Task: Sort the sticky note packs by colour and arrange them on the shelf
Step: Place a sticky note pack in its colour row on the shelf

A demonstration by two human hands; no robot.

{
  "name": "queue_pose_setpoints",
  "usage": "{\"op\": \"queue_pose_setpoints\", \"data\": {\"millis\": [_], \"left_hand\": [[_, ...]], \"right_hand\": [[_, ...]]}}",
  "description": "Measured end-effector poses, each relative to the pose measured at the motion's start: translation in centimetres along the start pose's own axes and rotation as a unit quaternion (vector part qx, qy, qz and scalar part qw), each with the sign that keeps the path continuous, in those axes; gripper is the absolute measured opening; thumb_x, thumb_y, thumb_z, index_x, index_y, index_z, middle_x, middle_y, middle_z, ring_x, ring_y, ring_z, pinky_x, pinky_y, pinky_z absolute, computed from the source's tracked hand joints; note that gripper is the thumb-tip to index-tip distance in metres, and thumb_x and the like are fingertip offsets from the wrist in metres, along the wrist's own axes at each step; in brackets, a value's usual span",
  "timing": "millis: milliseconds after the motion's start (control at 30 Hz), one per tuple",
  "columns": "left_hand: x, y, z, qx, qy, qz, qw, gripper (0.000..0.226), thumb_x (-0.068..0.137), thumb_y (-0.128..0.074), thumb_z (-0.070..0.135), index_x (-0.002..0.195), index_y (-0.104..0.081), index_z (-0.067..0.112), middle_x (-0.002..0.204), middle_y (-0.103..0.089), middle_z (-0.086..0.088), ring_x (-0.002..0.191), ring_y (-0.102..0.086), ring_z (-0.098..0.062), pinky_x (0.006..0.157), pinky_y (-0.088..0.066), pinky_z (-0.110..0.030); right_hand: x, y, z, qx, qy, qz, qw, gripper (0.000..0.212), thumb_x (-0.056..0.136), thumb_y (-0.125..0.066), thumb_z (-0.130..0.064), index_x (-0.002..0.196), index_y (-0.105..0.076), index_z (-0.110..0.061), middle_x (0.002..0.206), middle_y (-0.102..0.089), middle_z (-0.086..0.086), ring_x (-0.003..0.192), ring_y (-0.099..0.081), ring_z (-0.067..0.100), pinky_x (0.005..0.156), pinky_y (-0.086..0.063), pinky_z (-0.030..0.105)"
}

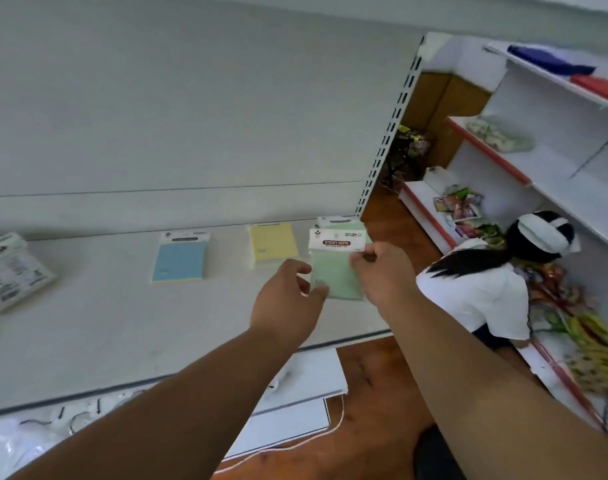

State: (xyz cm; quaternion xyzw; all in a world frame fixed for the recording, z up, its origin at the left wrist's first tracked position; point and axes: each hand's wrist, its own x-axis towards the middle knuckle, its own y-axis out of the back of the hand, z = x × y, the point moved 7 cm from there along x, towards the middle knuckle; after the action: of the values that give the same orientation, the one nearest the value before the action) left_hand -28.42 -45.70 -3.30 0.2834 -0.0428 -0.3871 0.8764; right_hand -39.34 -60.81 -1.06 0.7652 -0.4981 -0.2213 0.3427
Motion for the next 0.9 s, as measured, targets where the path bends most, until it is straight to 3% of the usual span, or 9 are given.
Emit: {"op": "queue_pose_setpoints", "data": {"millis": [100, 367, 533, 800, 900], "left_hand": [[1.5, -2.2, 2.3, 0.038, -0.014, 0.005, 0.999, 0.039, 0.088, -0.061, 0.038, 0.124, -0.049, 0.029, 0.095, -0.06, 0.015, 0.084, -0.059, -0.009, 0.071, -0.046, -0.026], [6.5, -4.8, 4.6, 0.152, 0.051, 0.092, 0.983, 0.04, 0.089, -0.06, 0.038, 0.127, -0.054, 0.027, 0.119, -0.063, 0.003, 0.107, -0.062, -0.022, 0.088, -0.051, -0.035], [7.0, -5.7, 4.5, 0.177, 0.066, 0.124, 0.974, 0.037, 0.089, -0.059, 0.038, 0.124, -0.056, 0.025, 0.119, -0.057, 0.0, 0.106, -0.061, -0.023, 0.089, -0.051, -0.037], [4.7, -3.8, 3.3, 0.148, 0.075, 0.177, 0.97, 0.029, 0.092, -0.055, 0.034, 0.121, -0.057, 0.03, 0.113, -0.059, 0.01, 0.094, -0.061, -0.013, 0.08, -0.048, -0.027], [2.6, -1.6, 2.0, 0.148, 0.077, 0.195, 0.966, 0.026, 0.091, -0.054, 0.033, 0.116, -0.059, 0.03, 0.108, -0.06, 0.012, 0.086, -0.057, -0.01, 0.073, -0.044, -0.024]], "right_hand": [[3.4, 1.6, 0.3, -0.076, 0.04, -0.018, 0.996, 0.022, 0.092, -0.052, -0.032, 0.1, -0.067, -0.018, 0.099, -0.07, 0.001, 0.082, -0.062, 0.019, 0.059, -0.049, 0.028], [11.1, 0.2, -0.5, -0.148, 0.135, -0.058, 0.978, 0.026, 0.092, -0.051, -0.033, 0.105, -0.061, -0.013, 0.104, -0.067, 0.009, 0.096, -0.062, 0.028, 0.074, -0.05, 0.034], [12.0, -0.5, -0.6, -0.167, 0.155, -0.054, 0.972, 0.037, 0.09, -0.059, -0.03, 0.118, -0.043, -0.012, 0.106, -0.063, 0.009, 0.096, -0.063, 0.032, 0.065, -0.047, 0.036], [8.1, -1.1, -4.7, -0.113, 0.281, -0.079, 0.95, 0.015, 0.091, -0.055, -0.027, 0.095, -0.045, -0.018, 0.082, -0.056, -0.001, 0.071, -0.056, 0.019, 0.051, -0.035, 0.029], [5.3, -2.7, -7.5, -0.079, 0.311, -0.11, 0.941, 0.015, 0.09, -0.056, -0.03, 0.094, -0.046, -0.02, 0.085, -0.058, -0.003, 0.073, -0.057, 0.018, 0.058, -0.046, 0.031]]}}
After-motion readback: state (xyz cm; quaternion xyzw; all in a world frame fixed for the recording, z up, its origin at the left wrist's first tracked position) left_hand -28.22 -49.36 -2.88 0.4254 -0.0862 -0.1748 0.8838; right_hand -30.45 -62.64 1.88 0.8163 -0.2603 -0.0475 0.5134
